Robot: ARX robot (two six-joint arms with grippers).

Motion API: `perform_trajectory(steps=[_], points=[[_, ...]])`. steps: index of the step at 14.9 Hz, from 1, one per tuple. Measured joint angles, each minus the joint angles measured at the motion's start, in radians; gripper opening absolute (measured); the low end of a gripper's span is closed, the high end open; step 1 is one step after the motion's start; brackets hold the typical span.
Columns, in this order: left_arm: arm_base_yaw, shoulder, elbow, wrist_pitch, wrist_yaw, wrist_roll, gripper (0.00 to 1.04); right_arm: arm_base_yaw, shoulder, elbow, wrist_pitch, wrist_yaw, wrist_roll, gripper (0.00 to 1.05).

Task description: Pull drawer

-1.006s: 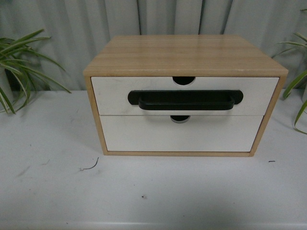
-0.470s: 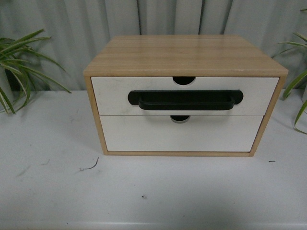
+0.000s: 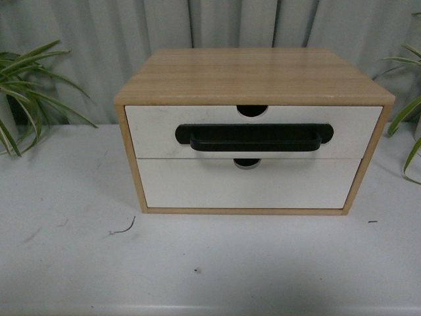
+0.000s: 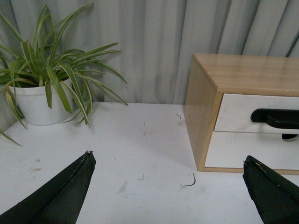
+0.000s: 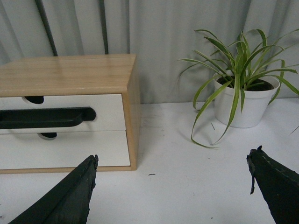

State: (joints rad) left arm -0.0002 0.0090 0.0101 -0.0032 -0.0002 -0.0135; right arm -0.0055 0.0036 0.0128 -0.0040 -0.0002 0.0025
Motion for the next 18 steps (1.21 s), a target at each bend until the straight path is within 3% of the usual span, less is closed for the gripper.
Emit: perform_trajectory(steps=[6,7,8,9,10,11,14,16,18], points=[[0.000,0.000,0.000,0.000,0.000,0.000,0.98,0.000,0.000,0.000,0.000,0.000,0.000,0.98],[-0.016,0.012,0.013,-0.053,-0.044,-0.020,0.98,0.004,0.003,0.003,-0.017,0.010,0.006,0.98],[-0.122,0.132,0.093,-0.222,-0.257,-0.116,0.98,0.035,0.090,0.022,-0.035,0.072,0.035,0.98],[-0.211,0.280,0.158,-0.236,-0.429,-0.219,0.98,0.040,0.224,0.043,0.060,0.070,0.047,0.98],[-0.227,0.351,0.183,-0.159,-0.523,-0.268,0.98,0.045,0.327,0.069,0.171,0.076,0.045,0.98],[-0.211,0.436,0.208,-0.057,-0.539,-0.298,0.98,0.053,0.470,0.111,0.307,0.072,0.034,0.98],[-0.216,0.825,0.317,0.296,-0.440,-0.308,0.98,0.083,0.945,0.311,0.626,0.056,0.022,0.98],[-0.235,1.124,0.460,0.473,-0.365,-0.291,0.98,0.130,1.215,0.487,0.669,0.056,-0.019,0.98],[-0.253,1.349,0.624,0.504,-0.284,-0.248,0.98,0.166,1.429,0.678,0.673,0.034,-0.132,0.98]])
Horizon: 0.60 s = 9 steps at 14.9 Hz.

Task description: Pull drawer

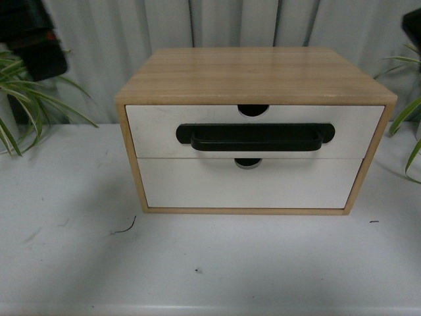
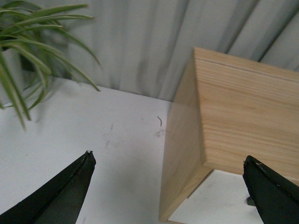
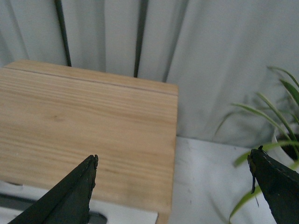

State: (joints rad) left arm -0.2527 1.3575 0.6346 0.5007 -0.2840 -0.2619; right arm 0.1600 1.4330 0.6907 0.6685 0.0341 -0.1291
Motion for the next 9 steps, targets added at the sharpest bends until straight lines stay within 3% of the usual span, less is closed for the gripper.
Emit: perform_trajectory(steps=[4,7,9], points=[[-0.053,0.222,0.293,-0.196,0.199,0.201,0.98,0.037,0.137,0.189,-0.018,-0.207,-0.388,0.98],[-0.082,0.265,0.507,-0.463,0.376,0.436,0.98,0.019,0.143,0.244,-0.225,-0.430,-0.802,0.98],[-0.117,0.285,0.618,-0.693,0.477,0.626,0.98,-0.008,0.143,0.295,-0.409,-0.527,-1.053,0.98]])
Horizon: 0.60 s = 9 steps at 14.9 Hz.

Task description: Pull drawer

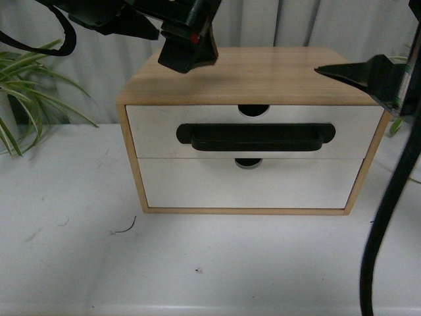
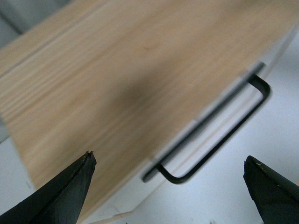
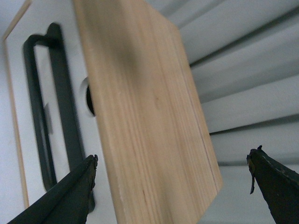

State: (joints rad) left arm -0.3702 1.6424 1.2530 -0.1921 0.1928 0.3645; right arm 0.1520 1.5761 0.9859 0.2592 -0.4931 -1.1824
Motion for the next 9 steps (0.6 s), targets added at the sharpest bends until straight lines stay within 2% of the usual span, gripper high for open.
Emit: perform_trajectory(steps=[2,4,6,9], points=[[-0.043,0.037,0.079,-0.215,0.068,0.148,0.98,-0.023,0.003,0.051,-0.209,-0.048,-0.247,0.98],[-0.080,0.074,0.125,-0.359,0.075,0.251,0.98,-0.037,0.027,0.076,-0.367,-0.050,-0.439,0.98],[-0.097,0.110,0.157,-0.398,0.074,0.296,0.98,-0.041,0.049,0.077,-0.451,-0.048,-0.519,0.98],[-0.106,0.187,0.188,-0.359,0.054,0.298,0.98,-0.026,0.098,0.077,-0.459,-0.023,-0.548,0.98]])
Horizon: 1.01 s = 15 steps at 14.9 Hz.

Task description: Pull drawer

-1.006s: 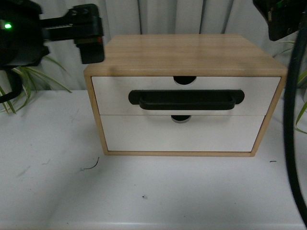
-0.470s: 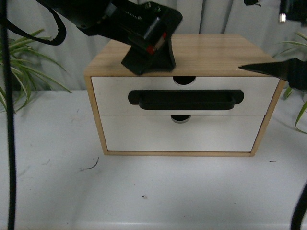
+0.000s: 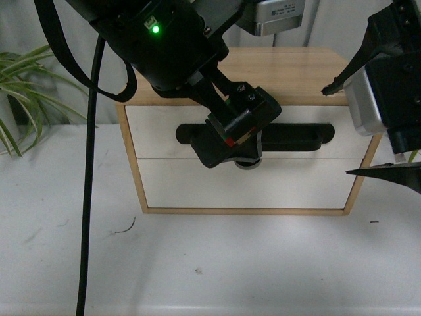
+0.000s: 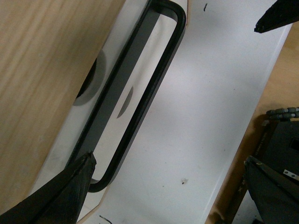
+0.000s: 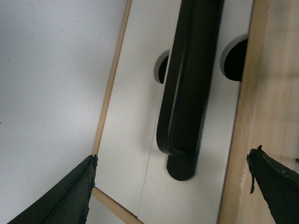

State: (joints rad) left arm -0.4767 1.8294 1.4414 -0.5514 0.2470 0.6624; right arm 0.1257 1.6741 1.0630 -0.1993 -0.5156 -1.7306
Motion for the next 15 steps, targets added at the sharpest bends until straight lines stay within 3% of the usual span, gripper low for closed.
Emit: perform_trajectory(steps=[15], points=[[-0.015,0.157,0.019,0.137,-0.021,-0.053,0.98,0.071,0.209,0.068,0.044,0.047,0.005,0.98]])
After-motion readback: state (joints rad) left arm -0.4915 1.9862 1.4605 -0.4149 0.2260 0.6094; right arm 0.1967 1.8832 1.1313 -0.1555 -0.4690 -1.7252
